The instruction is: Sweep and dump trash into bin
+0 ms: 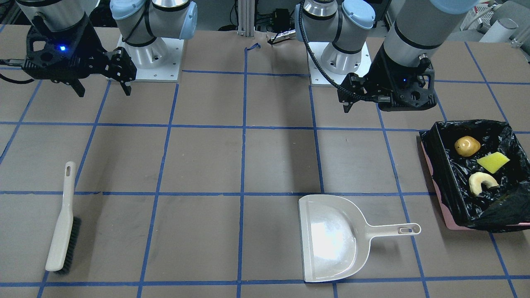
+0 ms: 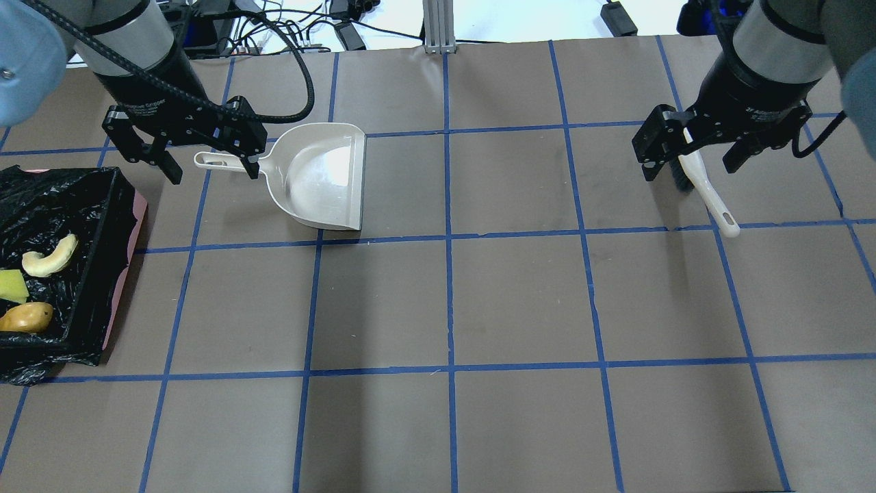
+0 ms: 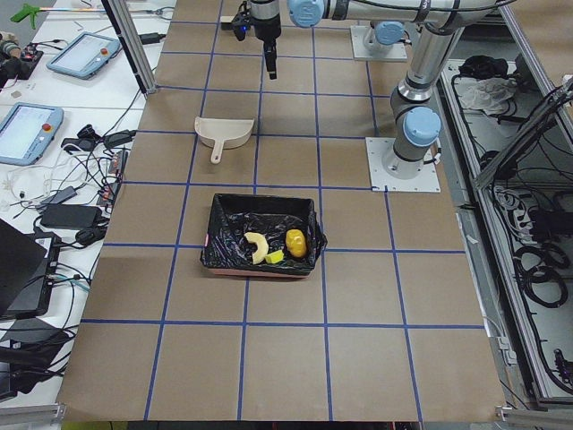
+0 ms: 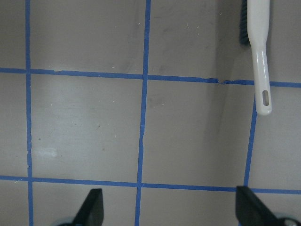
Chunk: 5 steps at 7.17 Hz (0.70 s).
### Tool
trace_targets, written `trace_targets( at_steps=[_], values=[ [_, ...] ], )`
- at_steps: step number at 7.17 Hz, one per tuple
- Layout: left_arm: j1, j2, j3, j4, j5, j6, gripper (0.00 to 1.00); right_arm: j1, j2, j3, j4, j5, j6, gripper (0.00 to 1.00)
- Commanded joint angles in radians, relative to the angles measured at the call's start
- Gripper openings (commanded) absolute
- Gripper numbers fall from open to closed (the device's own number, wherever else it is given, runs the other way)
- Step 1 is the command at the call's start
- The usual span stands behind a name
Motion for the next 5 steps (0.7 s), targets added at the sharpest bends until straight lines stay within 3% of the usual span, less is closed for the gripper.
trace_targets(
  at_steps=[1,5],
  values=[
    [0.0,-0.008,-0.001,0.018,-0.021,-0.002,1.0,0.0,0.001,0.001,-0.011,0.004,0.002,1.0],
    [0.0,-0.006,-0.005,0.016,-0.012,0.021,1.0,0.0,0.0,0.0,-0.006,0.02,0.004,1.0]
  ],
)
